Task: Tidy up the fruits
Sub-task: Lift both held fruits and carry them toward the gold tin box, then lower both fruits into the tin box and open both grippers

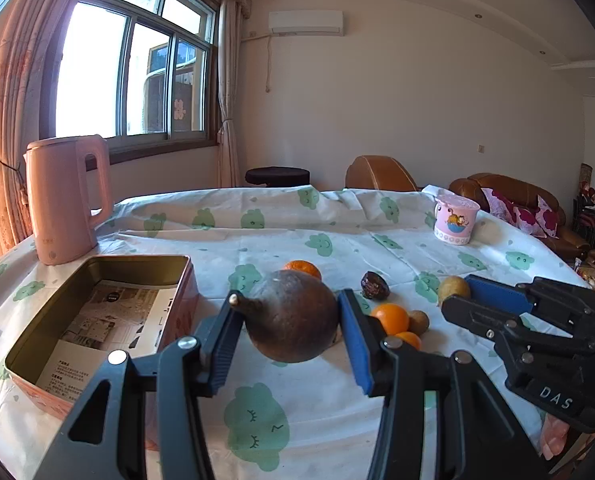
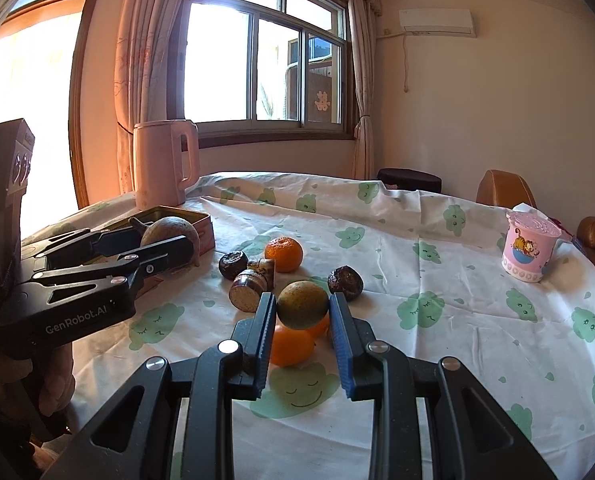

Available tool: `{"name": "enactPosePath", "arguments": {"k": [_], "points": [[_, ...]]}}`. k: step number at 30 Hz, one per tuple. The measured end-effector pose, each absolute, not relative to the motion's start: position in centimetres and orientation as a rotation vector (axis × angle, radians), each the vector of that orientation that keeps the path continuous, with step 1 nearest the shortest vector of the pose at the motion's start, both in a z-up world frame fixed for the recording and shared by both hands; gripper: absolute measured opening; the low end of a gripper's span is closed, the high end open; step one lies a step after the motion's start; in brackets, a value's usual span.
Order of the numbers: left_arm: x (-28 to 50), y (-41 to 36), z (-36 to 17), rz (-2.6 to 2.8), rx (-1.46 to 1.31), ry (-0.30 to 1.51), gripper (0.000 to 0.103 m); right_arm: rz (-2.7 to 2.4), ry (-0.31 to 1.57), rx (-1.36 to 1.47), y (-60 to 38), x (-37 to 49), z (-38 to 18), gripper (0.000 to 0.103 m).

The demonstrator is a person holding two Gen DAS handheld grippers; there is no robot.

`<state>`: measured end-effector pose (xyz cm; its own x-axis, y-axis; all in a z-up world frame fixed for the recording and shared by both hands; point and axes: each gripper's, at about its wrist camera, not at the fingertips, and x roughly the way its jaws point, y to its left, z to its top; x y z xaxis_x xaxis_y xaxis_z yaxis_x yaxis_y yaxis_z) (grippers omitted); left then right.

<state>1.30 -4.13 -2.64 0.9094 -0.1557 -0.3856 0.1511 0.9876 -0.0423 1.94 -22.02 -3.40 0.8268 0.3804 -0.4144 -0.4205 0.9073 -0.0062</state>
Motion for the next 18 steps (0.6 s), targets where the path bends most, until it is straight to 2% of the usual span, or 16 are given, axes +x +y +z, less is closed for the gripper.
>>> {"name": "enactPosePath", "arguments": {"k": [18], "points": [[3.2,5.8,-1.8,0.033,-0.058,0.465,0.050,0.627,0.421,-0.180,-11.7,5.1,0.2,0.029]]}}
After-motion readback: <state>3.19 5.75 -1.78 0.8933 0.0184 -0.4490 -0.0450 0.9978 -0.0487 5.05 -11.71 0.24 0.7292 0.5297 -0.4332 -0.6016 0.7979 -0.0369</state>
